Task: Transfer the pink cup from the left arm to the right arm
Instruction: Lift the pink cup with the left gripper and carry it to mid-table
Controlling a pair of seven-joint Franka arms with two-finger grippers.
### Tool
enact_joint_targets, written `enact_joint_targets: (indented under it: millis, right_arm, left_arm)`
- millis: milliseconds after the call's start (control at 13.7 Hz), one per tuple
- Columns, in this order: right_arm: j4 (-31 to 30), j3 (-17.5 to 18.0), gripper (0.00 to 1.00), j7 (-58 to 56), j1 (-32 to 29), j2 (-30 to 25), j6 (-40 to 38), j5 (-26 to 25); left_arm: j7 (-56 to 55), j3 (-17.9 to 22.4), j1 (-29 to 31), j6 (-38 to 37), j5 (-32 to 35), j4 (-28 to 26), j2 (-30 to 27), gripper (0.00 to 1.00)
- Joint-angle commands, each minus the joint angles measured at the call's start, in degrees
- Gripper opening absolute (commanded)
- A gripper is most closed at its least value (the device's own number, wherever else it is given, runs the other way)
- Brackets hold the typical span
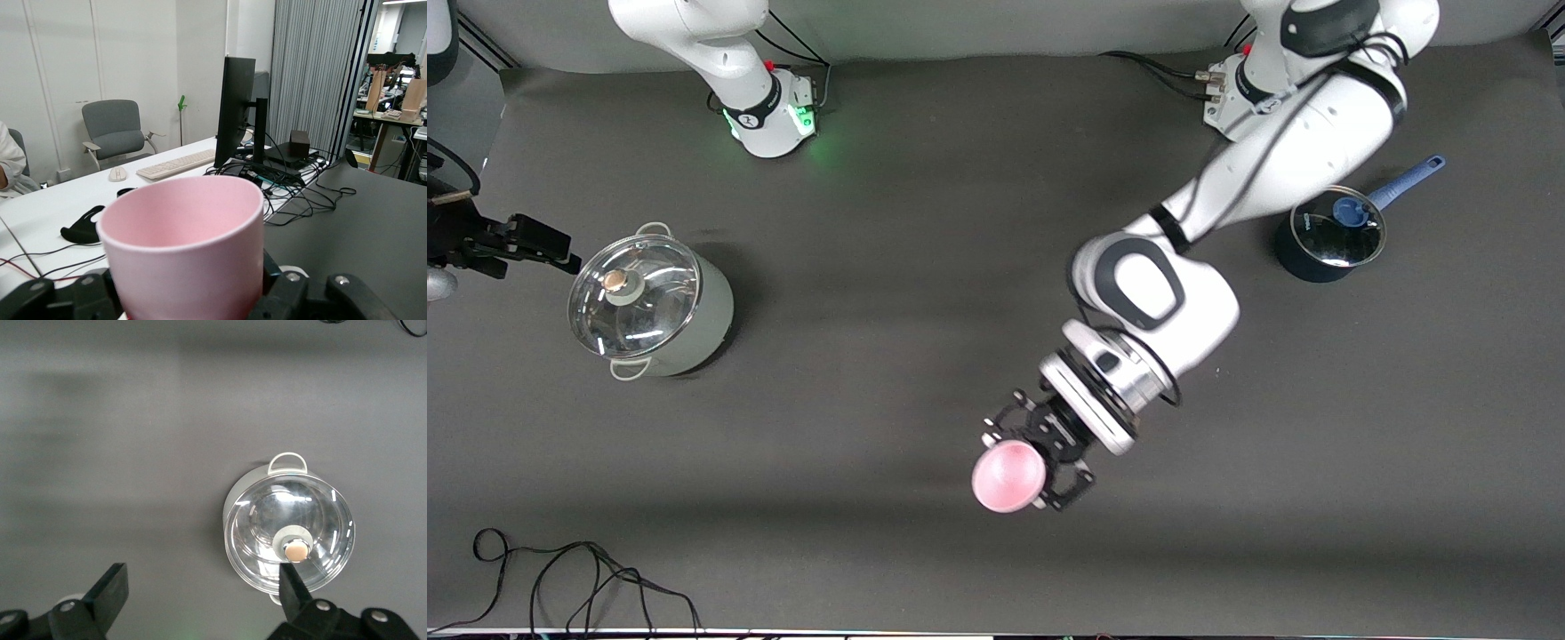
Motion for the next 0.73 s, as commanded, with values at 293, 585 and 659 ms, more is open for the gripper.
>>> enact_joint_targets:
  millis: [293,585,659]
  right_arm:
    - [7.8,0.2,1.00,-0.2,0.4,5.7,-0.2,1.7]
    - [12.0,0.2,0.99,1.5,0.4,9.7,-0.1,3.6]
    - [15.3,0.4,0.99,3.6,1.1,11.9,-0.1,4.0]
  left_arm:
    - [-2.7,3.0,-14.7,11.4,0.0,6.8,-1.1,0.00]
    - [-11.7,16.9,-27.4,11.4,-0.1,13.5,-1.1,0.00]
    - [-16.7,23.2,-30.9,11.4,-0.1,14.0,-1.2,0.00]
